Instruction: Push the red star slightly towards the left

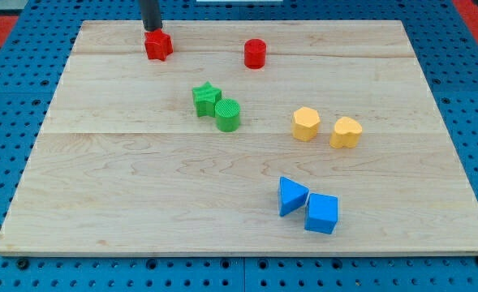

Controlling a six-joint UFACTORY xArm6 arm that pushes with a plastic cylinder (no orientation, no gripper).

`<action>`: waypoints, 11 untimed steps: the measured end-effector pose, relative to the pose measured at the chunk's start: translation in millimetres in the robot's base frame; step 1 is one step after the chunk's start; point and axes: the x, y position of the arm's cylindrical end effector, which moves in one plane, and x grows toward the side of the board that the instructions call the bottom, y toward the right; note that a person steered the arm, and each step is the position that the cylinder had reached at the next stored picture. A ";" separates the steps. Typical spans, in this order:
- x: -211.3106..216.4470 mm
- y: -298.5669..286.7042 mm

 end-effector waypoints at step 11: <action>84.7 -70.4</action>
